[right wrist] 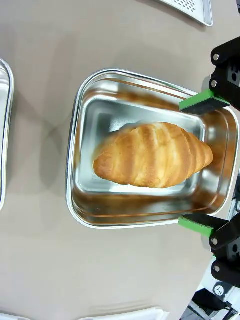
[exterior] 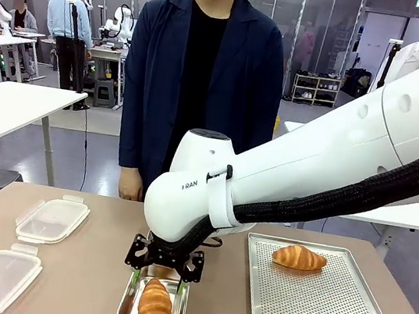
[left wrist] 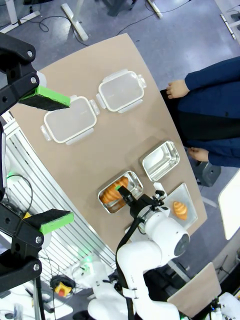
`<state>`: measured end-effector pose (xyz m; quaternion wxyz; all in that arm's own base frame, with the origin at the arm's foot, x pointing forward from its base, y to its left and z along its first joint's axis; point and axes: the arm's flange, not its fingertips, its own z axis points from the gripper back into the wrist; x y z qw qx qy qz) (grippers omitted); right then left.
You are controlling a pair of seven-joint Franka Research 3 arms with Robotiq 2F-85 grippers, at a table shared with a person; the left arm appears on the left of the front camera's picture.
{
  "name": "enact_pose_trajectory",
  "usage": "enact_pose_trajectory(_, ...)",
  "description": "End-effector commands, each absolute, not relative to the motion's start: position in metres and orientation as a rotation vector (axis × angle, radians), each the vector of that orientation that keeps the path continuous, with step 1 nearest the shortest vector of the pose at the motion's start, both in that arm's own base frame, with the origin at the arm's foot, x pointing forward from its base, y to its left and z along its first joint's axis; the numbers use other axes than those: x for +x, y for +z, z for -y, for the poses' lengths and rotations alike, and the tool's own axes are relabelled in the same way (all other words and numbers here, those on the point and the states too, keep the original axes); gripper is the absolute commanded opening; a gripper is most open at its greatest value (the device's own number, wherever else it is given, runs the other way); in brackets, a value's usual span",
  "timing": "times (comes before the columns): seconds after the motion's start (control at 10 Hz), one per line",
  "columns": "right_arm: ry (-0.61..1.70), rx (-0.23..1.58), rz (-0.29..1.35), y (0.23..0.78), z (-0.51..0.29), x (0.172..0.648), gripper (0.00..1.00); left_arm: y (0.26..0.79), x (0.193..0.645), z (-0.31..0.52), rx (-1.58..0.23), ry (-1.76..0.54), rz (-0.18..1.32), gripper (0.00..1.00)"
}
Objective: Place the bread into the airtight container.
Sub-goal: Pick up a Butter Roll and place it into an empty Airtight Container.
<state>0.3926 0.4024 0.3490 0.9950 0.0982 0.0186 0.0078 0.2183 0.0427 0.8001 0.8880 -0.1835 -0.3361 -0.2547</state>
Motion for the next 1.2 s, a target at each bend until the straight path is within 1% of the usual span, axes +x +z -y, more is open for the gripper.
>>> enact_pose_trajectory(0.0,0.012,0.199,-0.037,0.349,-0.403,0.393,1.0,0.801,0.217,-0.042,-0.386,-0.557,0.699,1.0)
enact_pose_trajectory(0.8,0.016,0.197,-0.037,0.349,-0.402,0.393,1.0,0.801,0.217,-0.042,-0.386,-0.557,0.699,1.0)
enact_pose_trajectory(1.0,0.096,0.223,0.088,0.385,-0.374,0.397,1.0,0.801,0.217,-0.042,-0.386,-0.557,0.699,1.0)
enact_pose_trajectory(1.1,0.126,0.195,0.121,0.41,-0.35,0.396,1.0,0.801,0.217,-0.042,-0.386,-0.557,0.699,1.0)
